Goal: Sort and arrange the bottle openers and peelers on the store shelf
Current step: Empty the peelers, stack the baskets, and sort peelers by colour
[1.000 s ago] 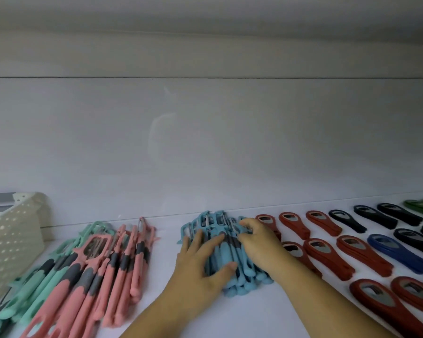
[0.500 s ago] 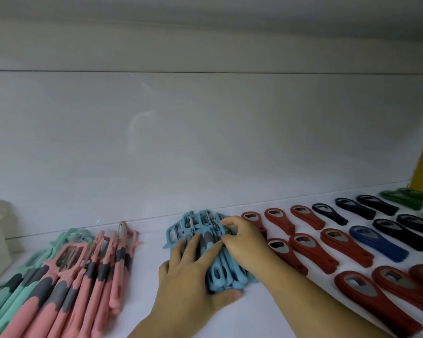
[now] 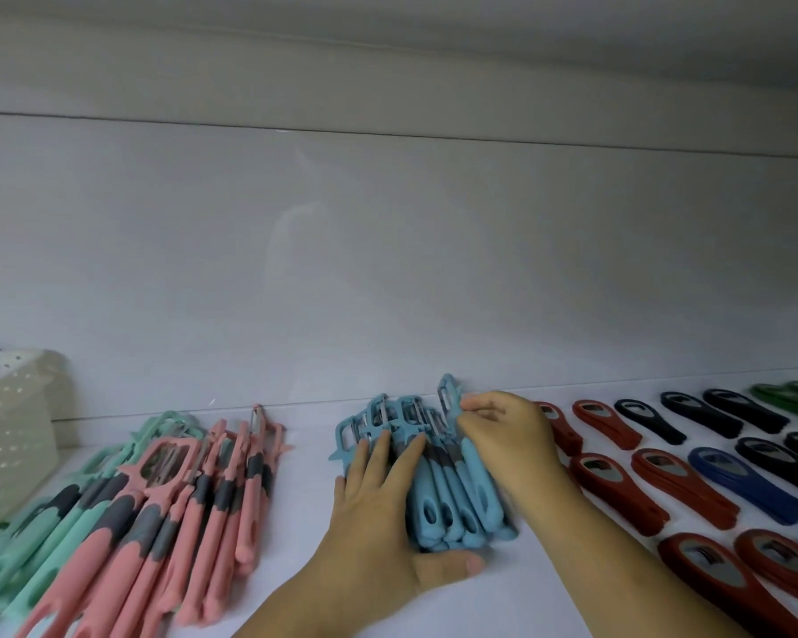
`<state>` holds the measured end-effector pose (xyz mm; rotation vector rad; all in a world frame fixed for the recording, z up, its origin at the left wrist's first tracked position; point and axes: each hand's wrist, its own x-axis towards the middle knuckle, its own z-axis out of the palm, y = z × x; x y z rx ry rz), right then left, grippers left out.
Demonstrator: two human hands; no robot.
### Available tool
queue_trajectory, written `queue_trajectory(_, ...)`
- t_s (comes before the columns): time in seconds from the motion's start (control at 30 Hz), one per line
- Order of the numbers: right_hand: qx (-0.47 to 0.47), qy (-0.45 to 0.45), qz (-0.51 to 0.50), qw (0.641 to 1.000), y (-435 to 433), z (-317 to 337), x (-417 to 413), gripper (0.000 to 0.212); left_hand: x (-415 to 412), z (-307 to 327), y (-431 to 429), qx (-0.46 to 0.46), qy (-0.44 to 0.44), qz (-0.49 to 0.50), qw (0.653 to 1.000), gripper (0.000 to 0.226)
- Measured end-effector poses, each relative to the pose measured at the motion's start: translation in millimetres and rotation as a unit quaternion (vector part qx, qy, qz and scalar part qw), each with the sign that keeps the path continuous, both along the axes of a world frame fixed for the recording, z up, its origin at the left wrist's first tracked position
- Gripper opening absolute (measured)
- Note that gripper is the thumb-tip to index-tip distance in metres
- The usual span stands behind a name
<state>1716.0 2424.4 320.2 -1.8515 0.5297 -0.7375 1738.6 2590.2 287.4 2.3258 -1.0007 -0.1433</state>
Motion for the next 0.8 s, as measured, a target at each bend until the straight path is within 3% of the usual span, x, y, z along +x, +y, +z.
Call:
queue_trajectory(0.13,0.032,-0.012,0.087,0.996,14.3,0.9,1.0,0.016,-2.6,2.8,1.3,-0.046,0.017,-0.003,0.999,0.109)
queue_trajectory(0.23,-0.004,0.026,0.141,0.990,16.3,-1.3,0.5,0.022,-0.9,1.3,1.1,-0.052,0.013,0.000,0.999,0.098)
queue_trajectory(0.4,-0.072,0.084,0.065,0.992,4.0,-0.9,-0.4,0.025,4.7,-6.6,-2.0,-0.036,-0.005,0.020,0.999,0.091)
queue_trajectory(0.5,-0.076,0.151,0.087,0.982,3.7,-3.2,-1.3,0.032,6.8,-7.3,-3.3,-0.051,-0.012,0.026,0.998,0.096)
queue_trajectory(0.67,-0.142,0.154,0.077,0.975,4.8,-0.3,-6.4,0.015,6.8,-5.6,-4.9,-0.034,-0.019,0.047,0.998,0.111)
queue_trajectory(0.8,-0.135,0.152,0.085,0.975,6.5,-0.9,-5.6,0.022,3.0,0.2,-4.4,0.027,-0.004,0.038,0.999,0.118)
